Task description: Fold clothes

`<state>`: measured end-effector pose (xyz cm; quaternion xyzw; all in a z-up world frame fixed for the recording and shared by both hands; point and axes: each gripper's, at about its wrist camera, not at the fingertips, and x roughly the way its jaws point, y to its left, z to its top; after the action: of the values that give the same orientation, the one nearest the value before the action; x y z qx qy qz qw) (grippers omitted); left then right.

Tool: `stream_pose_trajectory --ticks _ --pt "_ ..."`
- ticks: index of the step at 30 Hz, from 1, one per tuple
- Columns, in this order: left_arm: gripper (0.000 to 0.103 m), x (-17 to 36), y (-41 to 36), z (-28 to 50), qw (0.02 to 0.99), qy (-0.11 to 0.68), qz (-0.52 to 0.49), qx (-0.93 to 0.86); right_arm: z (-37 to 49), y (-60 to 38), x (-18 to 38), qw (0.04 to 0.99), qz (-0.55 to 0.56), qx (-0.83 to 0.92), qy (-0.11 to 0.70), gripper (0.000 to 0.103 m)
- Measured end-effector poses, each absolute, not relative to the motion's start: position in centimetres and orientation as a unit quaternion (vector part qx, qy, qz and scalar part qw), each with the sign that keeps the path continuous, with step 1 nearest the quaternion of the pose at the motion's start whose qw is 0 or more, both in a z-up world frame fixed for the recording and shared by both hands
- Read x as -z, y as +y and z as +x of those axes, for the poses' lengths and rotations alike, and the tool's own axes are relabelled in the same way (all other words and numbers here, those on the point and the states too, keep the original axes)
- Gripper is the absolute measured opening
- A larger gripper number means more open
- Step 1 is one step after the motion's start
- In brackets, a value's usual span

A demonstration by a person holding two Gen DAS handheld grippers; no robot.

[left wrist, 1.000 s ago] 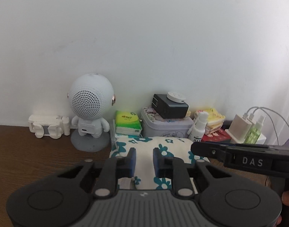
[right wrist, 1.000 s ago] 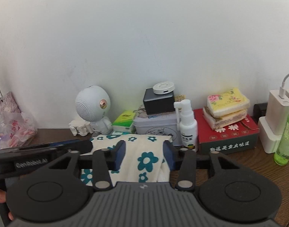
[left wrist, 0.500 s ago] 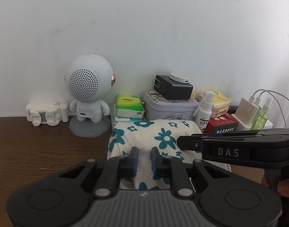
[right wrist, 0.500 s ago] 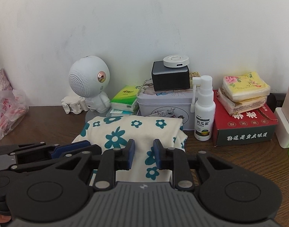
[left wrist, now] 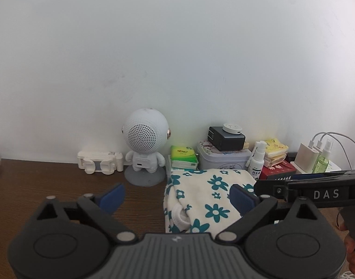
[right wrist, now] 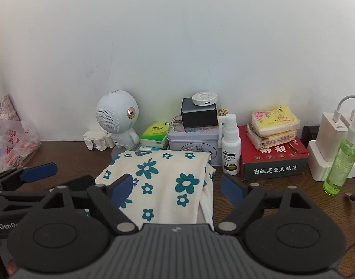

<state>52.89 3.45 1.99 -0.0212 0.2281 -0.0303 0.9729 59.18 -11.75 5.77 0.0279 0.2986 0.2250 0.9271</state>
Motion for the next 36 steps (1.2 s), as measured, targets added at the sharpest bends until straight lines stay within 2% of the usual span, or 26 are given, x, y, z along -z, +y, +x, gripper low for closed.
stream_pose_trajectory --ticks 3,36 --pt "0.103 -2.7 3.1 51.3 0.972 0.232 -0.015 0.028 57.6 -12.5 -6.4 0.931 0.022 -0.214 0.296 0.103" --pt "0.103 -5.3 0.3 33.5 0.967 0.253 0.003 0.005 39.7 -16.9 -9.6 0.93 0.01 -0.227 0.288 0.103"
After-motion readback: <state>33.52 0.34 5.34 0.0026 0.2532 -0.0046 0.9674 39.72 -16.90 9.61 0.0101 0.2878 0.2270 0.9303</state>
